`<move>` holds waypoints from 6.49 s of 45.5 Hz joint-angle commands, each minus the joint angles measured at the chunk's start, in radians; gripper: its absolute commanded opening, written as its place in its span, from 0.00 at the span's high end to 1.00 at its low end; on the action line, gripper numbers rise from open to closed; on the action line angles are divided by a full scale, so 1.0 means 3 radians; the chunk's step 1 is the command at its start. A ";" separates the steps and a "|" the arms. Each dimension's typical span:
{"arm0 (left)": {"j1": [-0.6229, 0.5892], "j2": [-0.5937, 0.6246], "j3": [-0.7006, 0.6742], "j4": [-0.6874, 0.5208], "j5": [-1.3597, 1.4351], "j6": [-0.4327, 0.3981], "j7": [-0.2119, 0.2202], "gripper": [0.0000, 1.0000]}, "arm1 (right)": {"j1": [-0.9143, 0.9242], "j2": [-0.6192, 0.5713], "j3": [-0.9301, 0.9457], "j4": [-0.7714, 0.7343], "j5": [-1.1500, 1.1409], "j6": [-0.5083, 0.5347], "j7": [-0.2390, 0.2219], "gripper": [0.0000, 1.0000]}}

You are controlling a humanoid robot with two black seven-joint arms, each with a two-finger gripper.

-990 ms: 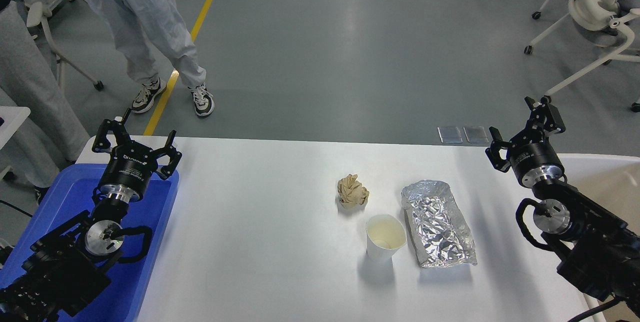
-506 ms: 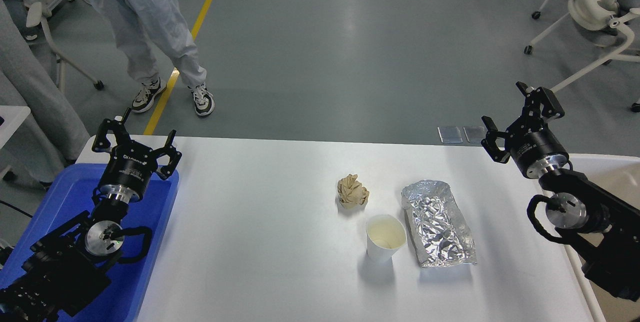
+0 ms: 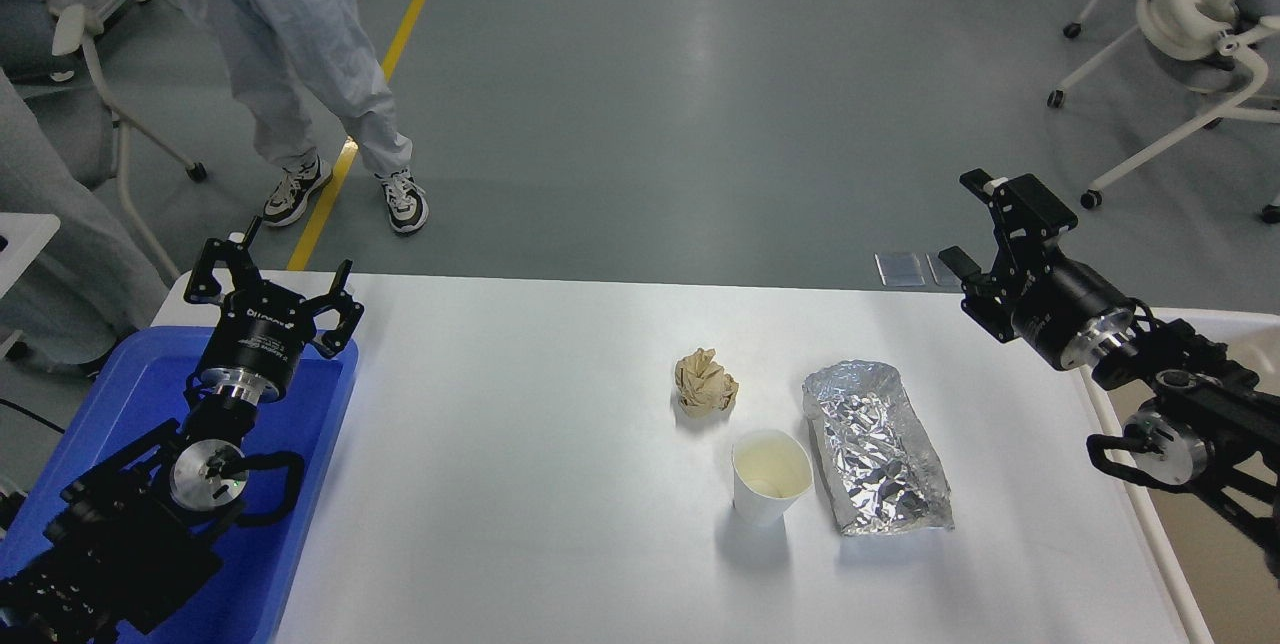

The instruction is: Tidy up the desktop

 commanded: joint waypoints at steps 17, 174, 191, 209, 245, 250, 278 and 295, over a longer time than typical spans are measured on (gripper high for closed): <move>-0.0002 0.0005 0.0000 -0.0001 0.0001 -0.0010 0.0005 0.00 | 0.1725 -0.0262 -0.2175 0.0442 -0.0724 0.0011 -0.0407 0.00; -0.0002 0.0005 0.0000 -0.0001 0.0001 -0.0031 0.0010 0.00 | 0.3557 0.0122 -0.3628 0.1179 -0.1884 0.0982 -0.1020 1.00; -0.0002 0.0005 0.0000 -0.0001 0.0001 -0.0031 0.0010 0.00 | 0.4094 -0.0338 -0.3597 0.1215 -0.1884 0.1457 -0.1015 1.00; -0.0002 0.0005 0.0000 -0.0001 0.0001 -0.0031 0.0010 0.00 | 0.4008 -0.1059 -0.3587 0.1138 -0.1920 0.1519 -0.1015 1.00; -0.0002 0.0005 0.0000 -0.0001 0.0001 -0.0031 0.0010 0.00 | 0.1625 -0.1822 -0.2360 -0.0252 -0.0622 0.0675 -0.0923 1.00; -0.0002 0.0005 0.0000 -0.0001 -0.0004 -0.0031 0.0010 0.00 | 0.1349 -0.1709 -0.2253 -0.0518 -0.0229 0.0614 -0.0903 1.00; -0.0002 0.0005 0.0000 -0.0001 0.0001 -0.0031 0.0010 0.00 | -0.0109 -0.0431 -0.1225 -0.2333 0.0923 0.0599 -0.0898 1.00; -0.0002 0.0005 0.0000 -0.0001 0.0001 -0.0031 0.0010 0.00 | -0.0329 0.0525 -0.1051 -0.3765 0.0933 0.0568 -0.0939 1.00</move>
